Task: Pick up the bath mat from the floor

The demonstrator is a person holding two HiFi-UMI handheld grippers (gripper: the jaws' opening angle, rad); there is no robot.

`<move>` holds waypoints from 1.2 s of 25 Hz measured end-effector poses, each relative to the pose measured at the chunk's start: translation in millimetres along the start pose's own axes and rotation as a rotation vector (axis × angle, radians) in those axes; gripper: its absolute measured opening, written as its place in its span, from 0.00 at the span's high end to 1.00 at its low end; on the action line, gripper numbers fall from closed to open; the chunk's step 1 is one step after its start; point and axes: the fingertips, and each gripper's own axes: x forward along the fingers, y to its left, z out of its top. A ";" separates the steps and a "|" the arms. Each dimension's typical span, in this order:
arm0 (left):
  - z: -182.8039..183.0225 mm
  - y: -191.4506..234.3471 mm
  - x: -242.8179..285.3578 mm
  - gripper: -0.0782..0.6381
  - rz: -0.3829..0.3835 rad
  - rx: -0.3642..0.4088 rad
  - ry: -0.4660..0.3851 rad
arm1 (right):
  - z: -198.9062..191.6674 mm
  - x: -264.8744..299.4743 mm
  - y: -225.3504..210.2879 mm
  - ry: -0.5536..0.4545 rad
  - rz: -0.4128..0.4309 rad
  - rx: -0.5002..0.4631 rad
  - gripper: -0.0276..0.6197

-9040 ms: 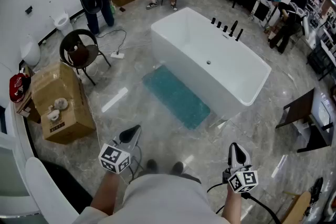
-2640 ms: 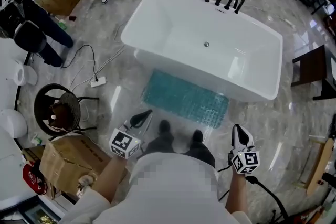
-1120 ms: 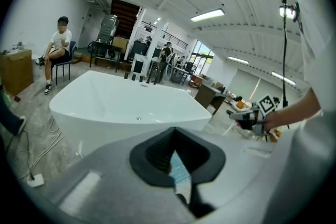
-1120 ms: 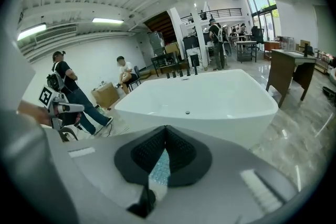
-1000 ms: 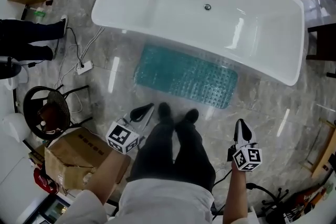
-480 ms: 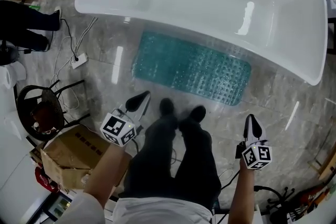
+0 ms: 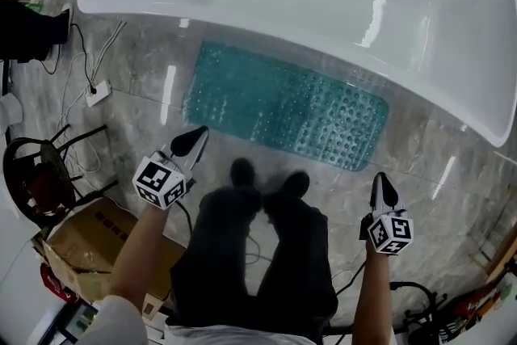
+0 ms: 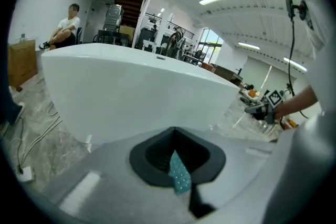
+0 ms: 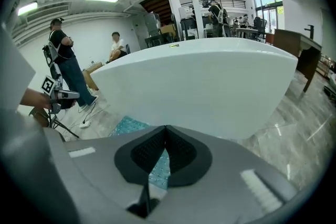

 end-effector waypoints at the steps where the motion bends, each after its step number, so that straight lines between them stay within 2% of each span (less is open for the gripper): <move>1: -9.5 10.3 12.3 0.89 0.001 0.011 0.005 | -5.0 15.0 -5.8 0.003 0.005 -0.012 0.95; 5: -34.1 56.9 55.4 0.89 0.035 0.087 0.031 | -17.4 67.9 -37.1 0.013 0.014 -0.052 0.95; 8: -55.2 86.4 75.2 0.89 0.059 0.109 0.042 | -33.5 99.1 -62.2 0.027 0.017 -0.094 0.92; 13: -125.9 134.2 144.2 0.89 0.084 0.166 0.083 | -93.4 174.8 -112.2 0.046 0.014 -0.144 0.92; 18: -200.2 170.9 204.3 0.89 0.071 0.173 0.098 | -155.9 246.9 -125.7 0.068 0.021 -0.178 0.90; 23: -247.7 187.9 249.6 0.89 0.063 0.147 0.080 | -204.1 293.7 -139.7 0.069 0.028 -0.174 0.90; 27: -280.5 214.6 270.5 0.88 0.100 0.133 0.085 | -228.5 321.4 -149.1 0.074 0.022 -0.180 0.88; 30: -306.3 238.6 274.5 0.85 0.140 0.108 0.103 | -249.1 332.6 -160.4 0.094 0.009 -0.174 0.88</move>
